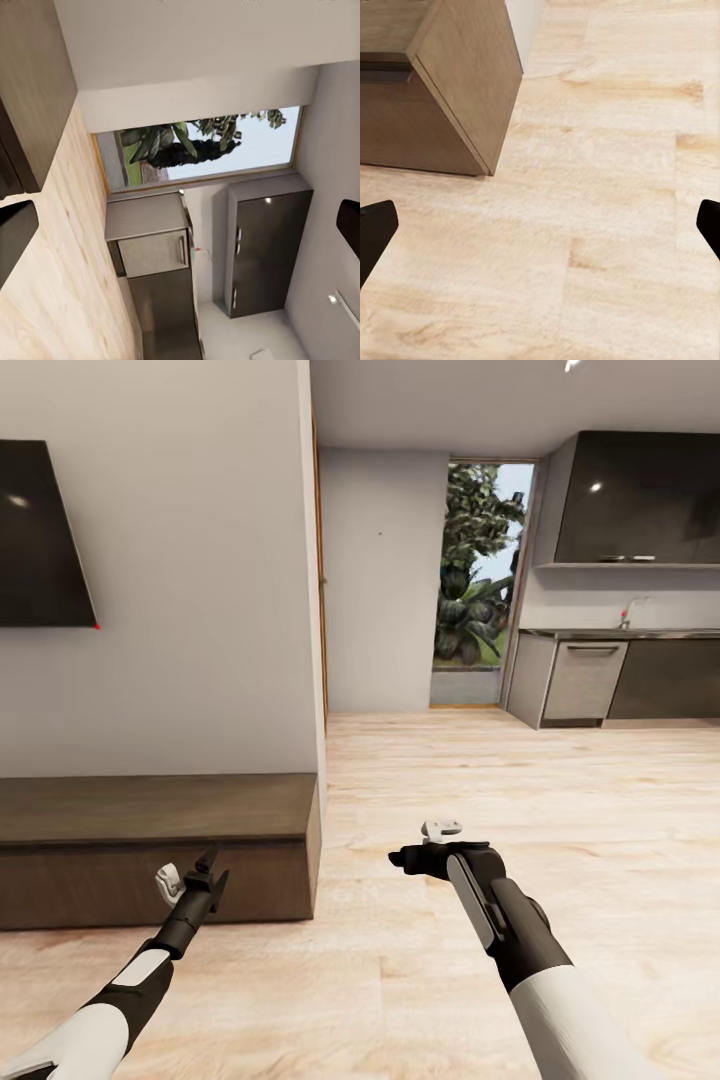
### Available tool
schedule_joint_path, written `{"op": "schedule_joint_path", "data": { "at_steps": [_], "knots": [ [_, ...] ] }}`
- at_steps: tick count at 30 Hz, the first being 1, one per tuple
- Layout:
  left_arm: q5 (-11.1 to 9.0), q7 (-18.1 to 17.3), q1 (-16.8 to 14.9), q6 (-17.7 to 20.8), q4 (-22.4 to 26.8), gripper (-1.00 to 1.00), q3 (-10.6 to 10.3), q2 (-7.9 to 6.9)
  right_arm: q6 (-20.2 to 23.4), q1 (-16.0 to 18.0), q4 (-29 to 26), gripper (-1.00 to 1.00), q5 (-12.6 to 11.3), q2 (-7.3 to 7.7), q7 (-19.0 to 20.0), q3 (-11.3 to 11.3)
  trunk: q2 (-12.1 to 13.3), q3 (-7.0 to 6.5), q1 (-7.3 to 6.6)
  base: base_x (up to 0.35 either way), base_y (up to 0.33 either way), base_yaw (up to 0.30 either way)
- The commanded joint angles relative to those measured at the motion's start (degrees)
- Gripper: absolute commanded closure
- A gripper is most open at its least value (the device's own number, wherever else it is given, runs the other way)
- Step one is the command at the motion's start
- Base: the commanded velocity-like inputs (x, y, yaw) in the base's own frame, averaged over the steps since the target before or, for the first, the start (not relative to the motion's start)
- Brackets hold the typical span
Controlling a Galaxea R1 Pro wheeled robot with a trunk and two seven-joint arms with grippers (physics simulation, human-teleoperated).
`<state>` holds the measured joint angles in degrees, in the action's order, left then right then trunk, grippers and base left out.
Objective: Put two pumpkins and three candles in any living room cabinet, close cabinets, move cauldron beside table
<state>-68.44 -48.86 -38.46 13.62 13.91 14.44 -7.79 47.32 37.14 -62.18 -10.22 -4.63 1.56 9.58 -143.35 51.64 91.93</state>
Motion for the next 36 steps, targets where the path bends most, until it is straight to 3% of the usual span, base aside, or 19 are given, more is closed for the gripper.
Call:
{"op": "schedule_joint_path", "data": {
  "at_steps": [1, 36],
  "knots": [
    [-0.6, -0.2, 0.0, 0.6, -0.1, -1.00, -0.1, -0.02, 0.2, 0.0, 0.0, -1.00, 0.0, -0.01, 0.1, 0.0, 0.0, 0.06, 0.00, 0.081, 0.053, 0.000],
    [-0.6, 0.2, 0.0, -0.1, -0.4, -1.00, -0.1, 0.06, 0.2, 0.0, 0.0, -1.00, 0.0, -0.02, 0.0, 0.0, 0.0, 0.06, 0.00, 0.050, -0.010, 0.000]
  ]
}}
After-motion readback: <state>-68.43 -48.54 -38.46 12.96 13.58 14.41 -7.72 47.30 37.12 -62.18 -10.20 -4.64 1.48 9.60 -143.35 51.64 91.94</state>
